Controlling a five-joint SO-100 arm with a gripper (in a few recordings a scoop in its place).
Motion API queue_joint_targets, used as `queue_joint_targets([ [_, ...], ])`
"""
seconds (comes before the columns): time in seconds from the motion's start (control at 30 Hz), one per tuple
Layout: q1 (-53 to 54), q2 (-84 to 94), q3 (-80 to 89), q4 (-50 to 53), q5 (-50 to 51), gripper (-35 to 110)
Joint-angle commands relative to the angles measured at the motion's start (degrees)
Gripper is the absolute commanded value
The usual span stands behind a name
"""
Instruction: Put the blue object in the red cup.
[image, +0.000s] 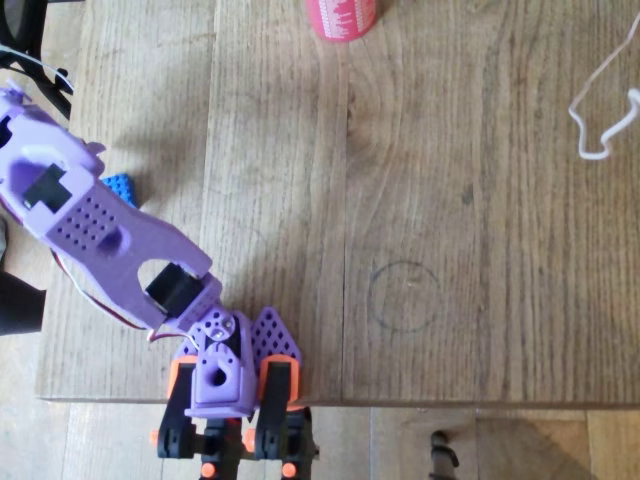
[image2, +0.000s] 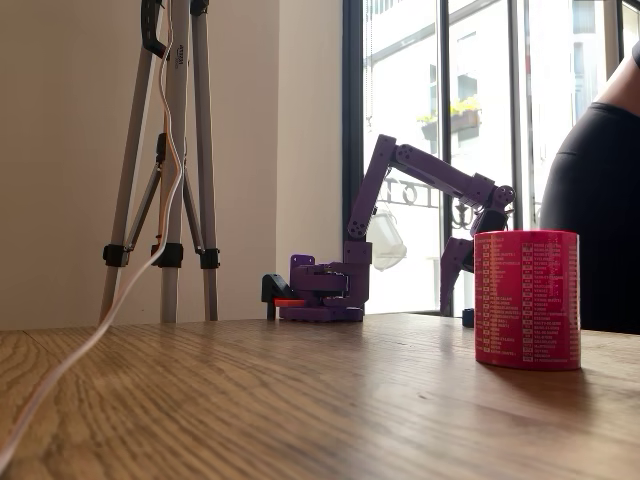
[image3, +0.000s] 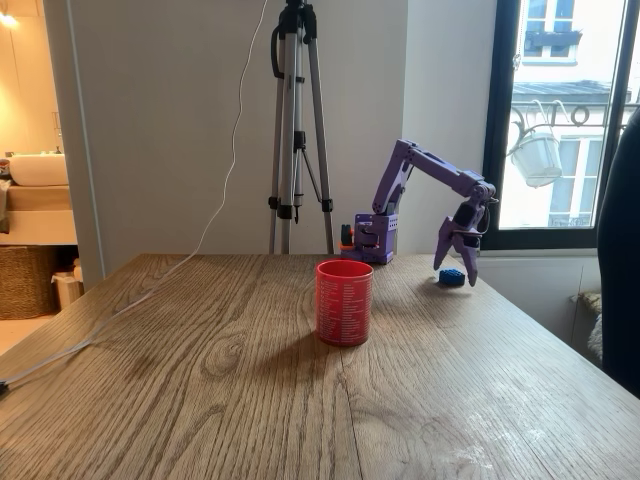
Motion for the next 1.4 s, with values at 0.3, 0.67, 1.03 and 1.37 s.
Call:
queue_joint_targets([
  [0.3, 2.02, 0.26, -3.43, -1.41, -0.09, 12],
  [0.67, 3.08, -0.35, -3.34, -2.02, 2.20, 1],
  [1.03, 23.82, 25.58, -13.62, -4.92, -6.06, 1],
  [1.37, 44.65, 33.49, -18.37, -24.70, -37.00, 1],
])
